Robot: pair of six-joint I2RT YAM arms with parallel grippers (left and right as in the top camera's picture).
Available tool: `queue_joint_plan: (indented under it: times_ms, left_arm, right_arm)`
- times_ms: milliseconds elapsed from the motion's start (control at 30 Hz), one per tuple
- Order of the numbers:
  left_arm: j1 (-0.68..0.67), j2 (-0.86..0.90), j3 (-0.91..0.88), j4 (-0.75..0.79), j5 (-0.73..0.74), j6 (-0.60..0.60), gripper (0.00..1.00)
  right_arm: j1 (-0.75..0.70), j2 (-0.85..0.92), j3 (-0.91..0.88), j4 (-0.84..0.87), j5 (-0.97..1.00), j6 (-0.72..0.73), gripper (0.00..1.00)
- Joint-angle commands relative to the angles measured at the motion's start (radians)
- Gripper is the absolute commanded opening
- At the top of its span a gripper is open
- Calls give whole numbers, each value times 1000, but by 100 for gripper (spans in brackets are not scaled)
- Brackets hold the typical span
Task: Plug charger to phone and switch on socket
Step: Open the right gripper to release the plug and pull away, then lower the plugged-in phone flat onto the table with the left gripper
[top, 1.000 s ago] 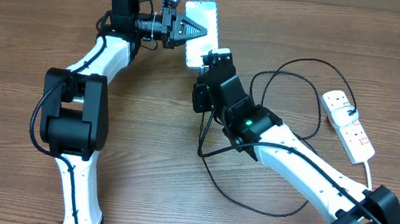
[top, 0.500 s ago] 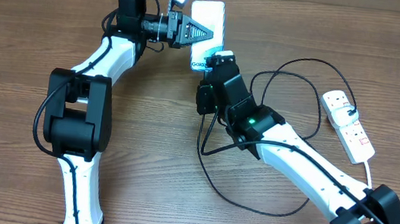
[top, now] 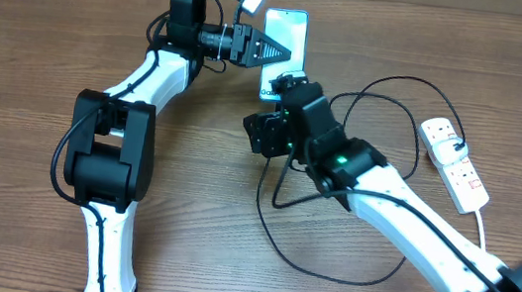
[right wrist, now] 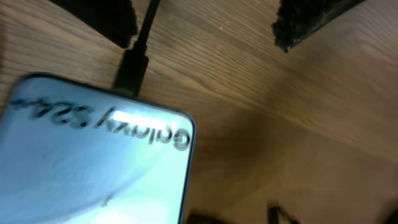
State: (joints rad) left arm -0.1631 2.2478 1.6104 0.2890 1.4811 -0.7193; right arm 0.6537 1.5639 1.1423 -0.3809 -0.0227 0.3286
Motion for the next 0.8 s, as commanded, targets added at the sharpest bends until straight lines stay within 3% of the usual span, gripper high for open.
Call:
queue_joint_plan:
  times_ms: [0,100,400,533,600,767]
  left_arm:
    - [-31,-10,-12,-7,-20,97,4]
    - [-50,5,-12,-87,-116,131,4]
    - [-97,9,-11,-819,-545,578,4]
    - [-72,9,-11,-1068,-620,729,4]
    - [-56,9,-11,-1155,-627,795,4]
    - [-18,9,-13,-1326,-850,809,4]
  right_arm:
    - [-39,-172,64,-64,7,-8,86]
    - [-91,-268,64,-163,58,-8,100]
    - [-251,-363,62,-277,115,45,100]
    - [-251,-345,62,-275,115,45,100]
    - [-251,-330,62,-276,115,45,100]
    - [-251,-283,61,-280,80,45,100]
